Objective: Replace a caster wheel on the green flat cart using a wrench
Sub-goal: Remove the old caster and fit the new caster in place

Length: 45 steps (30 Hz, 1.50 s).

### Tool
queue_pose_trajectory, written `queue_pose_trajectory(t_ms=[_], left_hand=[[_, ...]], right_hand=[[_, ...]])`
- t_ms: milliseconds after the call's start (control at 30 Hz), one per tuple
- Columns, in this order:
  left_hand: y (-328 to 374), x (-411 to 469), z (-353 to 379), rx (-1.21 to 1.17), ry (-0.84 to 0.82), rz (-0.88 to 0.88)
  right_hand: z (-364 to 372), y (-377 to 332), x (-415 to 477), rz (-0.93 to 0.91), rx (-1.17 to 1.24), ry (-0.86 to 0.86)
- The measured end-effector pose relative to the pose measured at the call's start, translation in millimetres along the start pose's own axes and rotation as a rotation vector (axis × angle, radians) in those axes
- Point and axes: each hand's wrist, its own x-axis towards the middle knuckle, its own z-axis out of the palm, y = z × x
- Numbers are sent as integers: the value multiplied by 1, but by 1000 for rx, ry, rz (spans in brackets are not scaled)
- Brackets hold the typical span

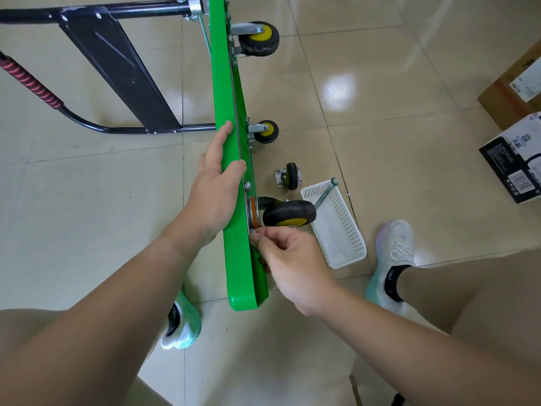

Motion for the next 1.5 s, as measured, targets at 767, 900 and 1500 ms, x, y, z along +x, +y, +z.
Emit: queue_pose_trajectory(t_ms=[767,900,1500], left_hand=[[2,-1,3,-6,5,8],[1,-1,3,2,9,13],[0,0,2,-12,21,7]], right_hand=[[10,4,3,9,-102,42],[5,5,-4,6,-5,70],[-3,2,-5,-34,11,114]])
